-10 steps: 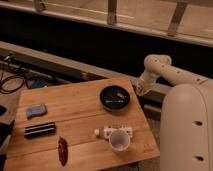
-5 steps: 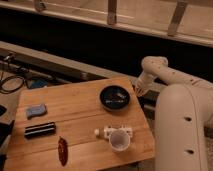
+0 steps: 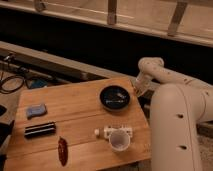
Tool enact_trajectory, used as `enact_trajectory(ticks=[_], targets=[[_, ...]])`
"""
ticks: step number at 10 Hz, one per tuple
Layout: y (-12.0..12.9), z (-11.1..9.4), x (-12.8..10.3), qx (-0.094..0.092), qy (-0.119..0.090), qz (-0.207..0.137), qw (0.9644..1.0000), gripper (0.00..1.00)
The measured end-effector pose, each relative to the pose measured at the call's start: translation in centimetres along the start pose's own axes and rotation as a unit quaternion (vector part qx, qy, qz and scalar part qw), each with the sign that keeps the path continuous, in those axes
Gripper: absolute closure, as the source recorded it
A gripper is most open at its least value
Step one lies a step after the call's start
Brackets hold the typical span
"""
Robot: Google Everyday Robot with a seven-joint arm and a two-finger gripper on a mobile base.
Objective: Push the ceramic bowl across the table
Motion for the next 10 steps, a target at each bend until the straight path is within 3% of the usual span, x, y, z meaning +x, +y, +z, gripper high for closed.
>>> enact_trajectory(ticks=[10], targets=[[2.9,1.4,1.5,0.026,0.005,-0.013,0.9996,0.81]])
